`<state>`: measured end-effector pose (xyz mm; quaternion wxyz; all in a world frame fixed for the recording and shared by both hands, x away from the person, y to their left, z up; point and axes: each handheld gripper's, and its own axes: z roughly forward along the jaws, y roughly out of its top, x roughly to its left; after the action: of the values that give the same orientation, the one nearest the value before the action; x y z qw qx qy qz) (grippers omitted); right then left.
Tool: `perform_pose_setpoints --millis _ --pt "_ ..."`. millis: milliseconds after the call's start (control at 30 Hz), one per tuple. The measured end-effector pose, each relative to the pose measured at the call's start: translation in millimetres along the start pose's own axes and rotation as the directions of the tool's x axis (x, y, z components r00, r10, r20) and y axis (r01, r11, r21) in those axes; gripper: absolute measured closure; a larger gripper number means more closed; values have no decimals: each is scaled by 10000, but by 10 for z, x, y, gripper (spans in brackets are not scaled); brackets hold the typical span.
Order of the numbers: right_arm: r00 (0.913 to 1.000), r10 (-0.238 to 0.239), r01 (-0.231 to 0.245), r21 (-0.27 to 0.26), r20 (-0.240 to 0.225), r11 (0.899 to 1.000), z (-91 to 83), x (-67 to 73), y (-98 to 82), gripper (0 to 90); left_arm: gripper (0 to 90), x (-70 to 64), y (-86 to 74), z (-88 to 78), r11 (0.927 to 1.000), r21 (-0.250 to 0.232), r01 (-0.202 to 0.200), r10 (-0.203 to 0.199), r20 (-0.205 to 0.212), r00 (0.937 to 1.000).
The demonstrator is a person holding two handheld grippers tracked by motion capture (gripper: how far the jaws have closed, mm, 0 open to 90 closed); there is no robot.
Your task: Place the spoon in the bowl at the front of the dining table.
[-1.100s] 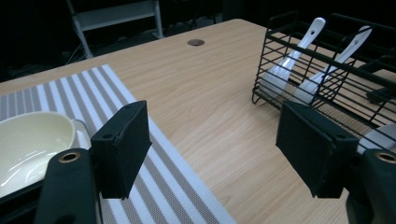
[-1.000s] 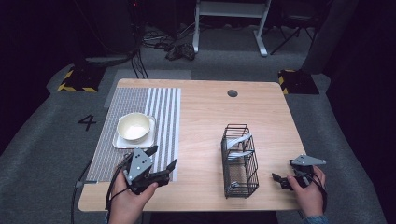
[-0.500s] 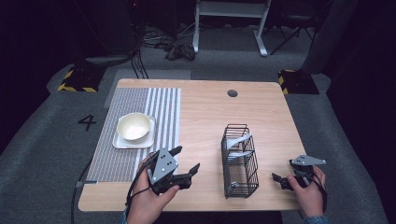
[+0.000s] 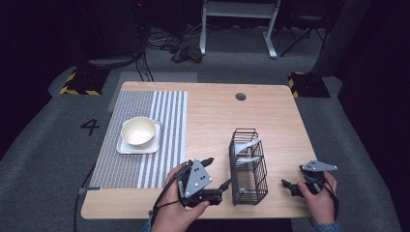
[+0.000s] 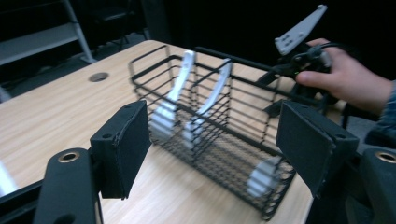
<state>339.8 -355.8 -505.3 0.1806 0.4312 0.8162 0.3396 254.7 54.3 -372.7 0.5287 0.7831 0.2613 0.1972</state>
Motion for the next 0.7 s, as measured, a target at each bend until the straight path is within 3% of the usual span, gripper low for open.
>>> perform_pose_setpoints --millis 467,700 --pt "10000 6 -6 -19 5 10000 1 0 0 0 359 -328 47 145 9995 -200 -234 250 883 9958" --pt "10000 13 -13 -19 4 10000 1 1 0 0 441 -367 11 203 9999 130 -109 91 1285 9917"
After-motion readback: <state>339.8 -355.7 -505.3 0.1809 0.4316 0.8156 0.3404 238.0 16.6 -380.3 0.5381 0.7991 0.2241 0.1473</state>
